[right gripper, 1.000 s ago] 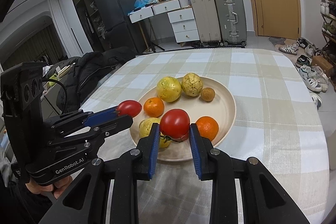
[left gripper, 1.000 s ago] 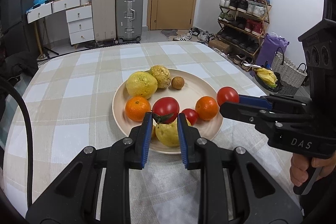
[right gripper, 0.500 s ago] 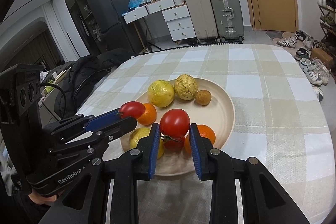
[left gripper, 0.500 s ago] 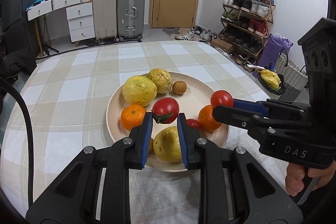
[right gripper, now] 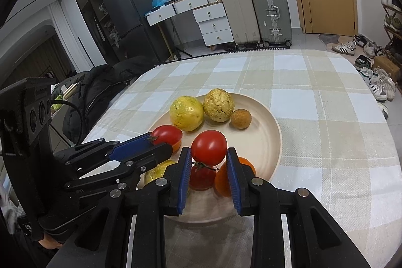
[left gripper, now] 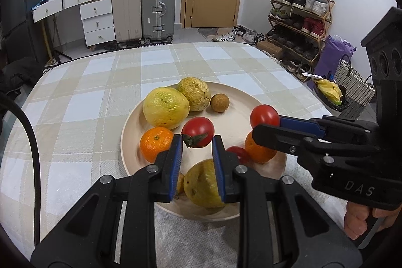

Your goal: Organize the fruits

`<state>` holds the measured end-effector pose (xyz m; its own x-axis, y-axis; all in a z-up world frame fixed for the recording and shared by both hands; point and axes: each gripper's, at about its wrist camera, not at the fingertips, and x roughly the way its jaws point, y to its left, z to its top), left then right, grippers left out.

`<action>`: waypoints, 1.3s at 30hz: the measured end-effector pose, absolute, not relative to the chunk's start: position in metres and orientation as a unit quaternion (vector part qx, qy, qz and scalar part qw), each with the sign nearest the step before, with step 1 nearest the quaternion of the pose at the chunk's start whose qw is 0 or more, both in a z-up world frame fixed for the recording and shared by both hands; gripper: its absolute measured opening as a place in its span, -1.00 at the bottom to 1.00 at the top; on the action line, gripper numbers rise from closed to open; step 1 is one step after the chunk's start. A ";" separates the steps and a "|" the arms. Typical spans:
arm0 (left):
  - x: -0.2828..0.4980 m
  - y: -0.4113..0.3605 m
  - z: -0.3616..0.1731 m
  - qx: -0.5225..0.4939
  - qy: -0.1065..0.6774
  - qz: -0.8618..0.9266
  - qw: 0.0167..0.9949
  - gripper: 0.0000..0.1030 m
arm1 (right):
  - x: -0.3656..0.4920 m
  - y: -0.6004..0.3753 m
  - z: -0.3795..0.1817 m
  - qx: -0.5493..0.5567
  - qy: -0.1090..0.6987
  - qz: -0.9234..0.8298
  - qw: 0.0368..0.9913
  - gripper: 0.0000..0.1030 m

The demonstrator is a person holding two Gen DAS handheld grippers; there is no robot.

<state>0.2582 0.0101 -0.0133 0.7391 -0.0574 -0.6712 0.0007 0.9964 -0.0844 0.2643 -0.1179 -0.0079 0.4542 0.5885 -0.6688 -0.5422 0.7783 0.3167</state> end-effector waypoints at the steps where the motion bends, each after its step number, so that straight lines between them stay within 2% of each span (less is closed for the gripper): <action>1: 0.260 0.011 -0.014 -0.040 0.362 -0.015 0.931 -0.59 | 0.265 -0.117 -0.008 0.029 0.404 0.332 0.852 -0.44; 9: 0.269 0.014 -0.022 -0.044 0.369 -0.015 0.928 -0.58 | 0.271 -0.114 -0.013 0.028 0.410 0.329 0.850 -0.44; 11: 0.270 0.015 -0.023 -0.044 0.368 -0.013 0.929 -0.58 | 0.271 -0.113 -0.013 0.023 0.410 0.328 0.851 -0.37; 13: 0.270 0.017 -0.022 -0.050 0.366 -0.011 0.929 -0.58 | 0.268 -0.116 -0.010 0.023 0.404 0.323 0.855 -0.13; 16: 0.268 0.021 -0.021 -0.064 0.366 -0.021 0.928 -0.54 | 0.264 -0.122 -0.007 0.027 0.397 0.316 0.861 -0.05; 18: 0.264 0.023 -0.020 -0.067 0.363 -0.019 0.929 -0.43 | 0.262 -0.126 -0.006 0.023 0.397 0.310 0.864 -0.01; 20: 0.257 0.025 -0.021 -0.064 0.360 -0.009 0.931 -0.13 | 0.258 -0.130 -0.006 0.018 0.394 0.304 0.867 0.17; 21: 0.253 0.026 -0.019 -0.064 0.356 -0.006 0.932 -0.06 | 0.255 -0.132 -0.005 0.017 0.392 0.302 0.869 0.37; 24: 0.237 0.030 -0.014 -0.063 0.339 0.003 0.939 0.47 | 0.245 -0.140 -0.001 0.023 0.379 0.305 0.874 0.82; 25: 0.232 0.031 -0.012 -0.062 0.332 0.009 0.941 0.71 | 0.242 -0.142 0.000 0.023 0.373 0.306 0.876 0.90; 26: 0.225 0.032 -0.009 -0.059 0.323 0.013 0.945 0.84 | 0.238 -0.143 0.002 0.021 0.366 0.308 0.878 0.91; 28: 0.212 0.033 -0.004 -0.050 0.303 0.022 0.951 0.98 | 0.229 -0.146 0.006 0.016 0.352 0.312 0.882 0.99; 39: 0.145 0.028 0.009 -0.017 0.255 0.024 0.967 0.98 | 0.186 -0.146 0.020 -0.004 0.273 0.331 0.903 1.00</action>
<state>0.1448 0.0284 0.0093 0.8689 0.0381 -0.4936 -0.0550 0.9983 -0.0198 0.1865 -0.1456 0.0204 0.6317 0.5968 -0.4948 -0.6009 0.7802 0.1738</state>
